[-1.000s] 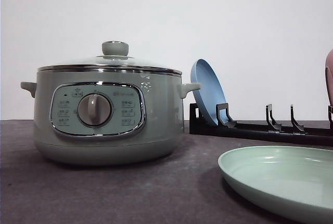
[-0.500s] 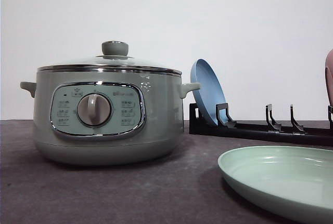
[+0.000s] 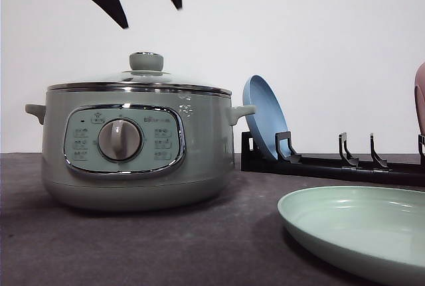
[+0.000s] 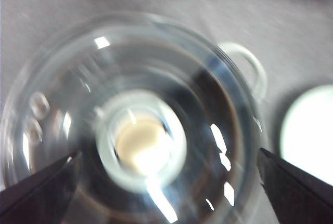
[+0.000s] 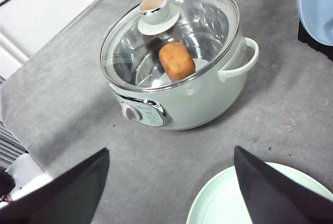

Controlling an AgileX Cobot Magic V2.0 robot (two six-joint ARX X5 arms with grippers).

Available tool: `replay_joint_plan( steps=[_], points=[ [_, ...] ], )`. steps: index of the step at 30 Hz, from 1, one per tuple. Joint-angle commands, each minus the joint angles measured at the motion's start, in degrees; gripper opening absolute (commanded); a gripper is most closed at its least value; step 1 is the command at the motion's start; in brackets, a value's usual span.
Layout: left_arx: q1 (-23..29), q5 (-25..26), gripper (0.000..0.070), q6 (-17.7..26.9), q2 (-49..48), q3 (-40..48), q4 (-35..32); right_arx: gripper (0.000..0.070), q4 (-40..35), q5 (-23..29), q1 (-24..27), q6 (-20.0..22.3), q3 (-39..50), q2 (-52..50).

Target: Transfer potato from steamer to green plate

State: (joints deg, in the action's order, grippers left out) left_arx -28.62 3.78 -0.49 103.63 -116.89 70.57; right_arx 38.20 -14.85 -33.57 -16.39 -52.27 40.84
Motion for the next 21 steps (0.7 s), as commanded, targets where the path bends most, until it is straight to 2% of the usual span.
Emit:
replay_joint_plan(
  steps=[1, 9, 21],
  points=[
    [-0.3, -0.9, 0.07, 0.9, 2.7, -4.0, 0.8, 0.0466, -0.4, -0.2, -0.3, 0.6, -0.5, 0.1],
    [0.7, -1.0, 0.07, 0.0, 7.6, -6.8, 2.4, 0.0466, -0.4, -0.1, -0.3, 1.0, -0.5, 0.2],
    [1.0, -1.0, 0.0699, -0.5, 8.5, -6.8, 4.5, 0.0466, -0.5, 1.5, -0.3, 2.1, -0.5, 0.3]
  ],
)
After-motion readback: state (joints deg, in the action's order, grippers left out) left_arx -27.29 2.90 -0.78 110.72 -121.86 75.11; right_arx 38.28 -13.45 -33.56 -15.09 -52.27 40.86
